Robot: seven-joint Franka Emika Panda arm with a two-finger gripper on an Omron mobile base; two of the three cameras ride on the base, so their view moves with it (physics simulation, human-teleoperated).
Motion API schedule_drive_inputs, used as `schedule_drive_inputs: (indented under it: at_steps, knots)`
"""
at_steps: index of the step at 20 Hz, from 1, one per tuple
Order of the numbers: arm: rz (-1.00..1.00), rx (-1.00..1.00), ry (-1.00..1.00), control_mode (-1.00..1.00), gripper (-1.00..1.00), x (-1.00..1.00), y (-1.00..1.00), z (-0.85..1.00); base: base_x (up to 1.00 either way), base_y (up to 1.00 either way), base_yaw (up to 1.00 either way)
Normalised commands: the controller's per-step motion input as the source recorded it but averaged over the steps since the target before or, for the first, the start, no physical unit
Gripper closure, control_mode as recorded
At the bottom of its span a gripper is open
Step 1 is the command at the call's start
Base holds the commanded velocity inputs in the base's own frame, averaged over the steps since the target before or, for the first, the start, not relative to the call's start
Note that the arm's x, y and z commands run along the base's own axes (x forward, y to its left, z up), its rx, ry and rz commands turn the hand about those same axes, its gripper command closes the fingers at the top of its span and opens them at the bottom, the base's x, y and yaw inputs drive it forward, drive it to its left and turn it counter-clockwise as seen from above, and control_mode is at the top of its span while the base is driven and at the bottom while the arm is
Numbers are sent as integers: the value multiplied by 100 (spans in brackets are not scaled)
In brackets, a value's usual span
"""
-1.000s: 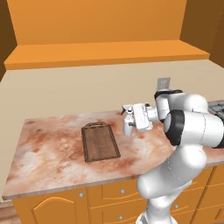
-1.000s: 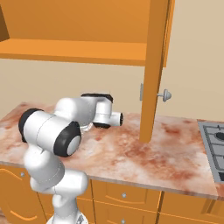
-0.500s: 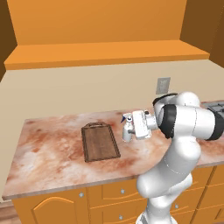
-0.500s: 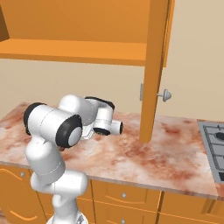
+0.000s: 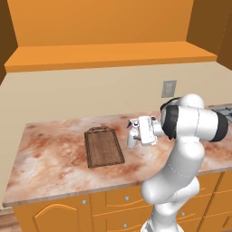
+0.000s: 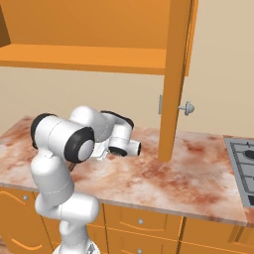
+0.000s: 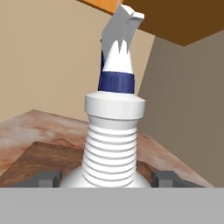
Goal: Grab the spray bottle from the cabinet, then place it next to the cutting board for sanitizing. Then grab the dish brush from the countertop next to the sink and place it next to the cutting board.
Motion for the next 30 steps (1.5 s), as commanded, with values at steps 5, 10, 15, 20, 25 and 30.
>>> schedule_drive_inputs:
  at_steps: [5, 10, 15, 20, 25, 30]
  knots:
    - [0, 2, -5, -100, -100, 0, -4, -19, 0, 0, 0]
    - [-2, 0, 0, -100, -100, 0, 0, 0, 0, 0, 0]
    - [-2, 0, 0, -100, -100, 0, 0, 0, 0, 0, 0]
    - [-2, 0, 0, -100, -100, 0, 0, 0, 0, 0, 0]
    - [-3, 0, 0, -100, -100, 0, 0, 0, 0, 0, 0]
    - [-2, 3, 1, -100, -100, 0, -16, 0, 0, 0, 0]
